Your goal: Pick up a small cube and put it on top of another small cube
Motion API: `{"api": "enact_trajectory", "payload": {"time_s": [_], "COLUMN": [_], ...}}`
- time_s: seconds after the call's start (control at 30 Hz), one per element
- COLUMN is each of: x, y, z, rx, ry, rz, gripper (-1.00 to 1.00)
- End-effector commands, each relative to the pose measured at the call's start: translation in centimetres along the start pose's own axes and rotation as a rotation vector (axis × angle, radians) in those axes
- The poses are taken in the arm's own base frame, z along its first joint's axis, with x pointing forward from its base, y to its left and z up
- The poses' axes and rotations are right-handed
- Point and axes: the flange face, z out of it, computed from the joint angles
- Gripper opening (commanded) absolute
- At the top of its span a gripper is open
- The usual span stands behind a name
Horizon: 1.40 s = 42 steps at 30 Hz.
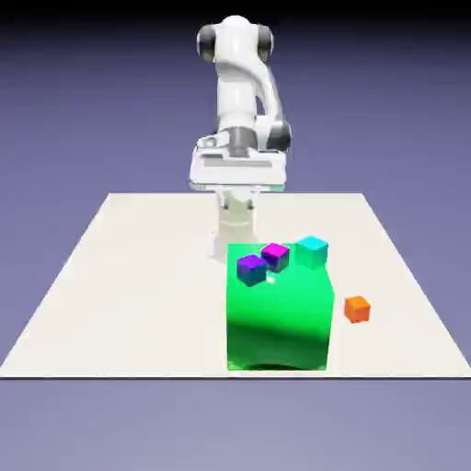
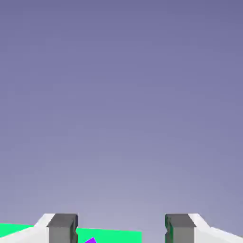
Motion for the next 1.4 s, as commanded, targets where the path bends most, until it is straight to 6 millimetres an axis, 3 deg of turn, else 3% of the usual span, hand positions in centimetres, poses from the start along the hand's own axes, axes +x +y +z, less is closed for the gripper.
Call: {"api": "enact_trajectory", "payload": {"time_s": [0.0,0.1,0.2,0.53,0.83,0.9,0.97,1.1,1.13,1.17,1.3,1.37], "x": [-1.3,-6.1,-9.4,-23.0,-36.4,-35.4,-35.1,-39.3,-39.3,-39.3,-35.4,-36.4], "y": [-2.2,-8.6,-10.1,-13.3,-14.1,-10.4,-9.8,-5.6,-5.6,-5.6,-10.1,-12.9], "z": [0.8,2.5,5.6,13.5,16.2,19.3,19.8,23.3,23.3,23.3,19.6,18.3], "rx": [-0.01,-0.042,-0.122,-0.396,-0.642,-0.721,-0.732,-0.732,-0.732,-0.732,-0.721,-0.646], "ry": [-0.041,-0.158,-0.258,-0.565,-0.809,-0.857,-0.864,-0.864,-0.864,-0.864,-0.866,-0.876], "rz": [-0.035,-0.142,-0.16,-0.219,-0.278,-0.192,-0.176,-0.176,-0.176,-0.176,-0.19,-0.292], "gripper": [0.0,0.0,0.0,0.0,0.0,0.0,0.0,0.0,-1.0,-1.0,-1.0,-1.0]}}
